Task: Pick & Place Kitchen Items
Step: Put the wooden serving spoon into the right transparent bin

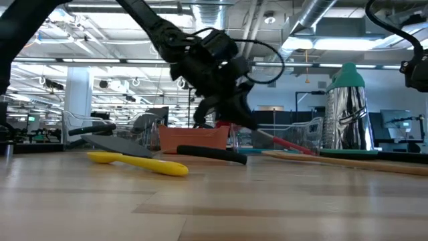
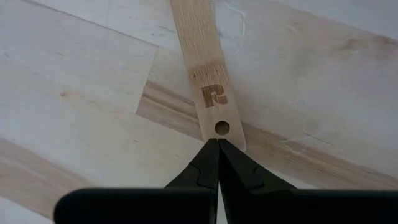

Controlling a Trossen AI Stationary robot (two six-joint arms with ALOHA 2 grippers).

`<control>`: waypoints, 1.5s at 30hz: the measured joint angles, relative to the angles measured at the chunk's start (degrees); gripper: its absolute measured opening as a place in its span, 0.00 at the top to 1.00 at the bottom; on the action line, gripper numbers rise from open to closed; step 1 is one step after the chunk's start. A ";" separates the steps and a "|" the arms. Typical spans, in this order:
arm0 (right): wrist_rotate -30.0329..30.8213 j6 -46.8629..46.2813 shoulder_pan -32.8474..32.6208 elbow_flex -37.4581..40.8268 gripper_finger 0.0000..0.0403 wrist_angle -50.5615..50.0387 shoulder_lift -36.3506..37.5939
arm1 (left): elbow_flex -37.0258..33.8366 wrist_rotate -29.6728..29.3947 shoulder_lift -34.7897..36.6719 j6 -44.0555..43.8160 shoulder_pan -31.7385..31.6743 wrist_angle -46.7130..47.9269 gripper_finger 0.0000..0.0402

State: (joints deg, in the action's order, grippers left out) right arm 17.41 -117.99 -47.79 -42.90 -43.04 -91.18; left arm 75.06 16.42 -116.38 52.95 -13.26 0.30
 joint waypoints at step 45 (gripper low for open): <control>0.44 30.28 16.75 -0.11 1.00 7.58 -0.02 | -17.58 -1.78 15.44 -12.76 -4.22 5.14 1.00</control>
State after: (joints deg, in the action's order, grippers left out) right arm 17.85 -87.71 -31.04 -43.00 -35.46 -91.20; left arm 57.48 14.64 -100.94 40.19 -17.48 5.44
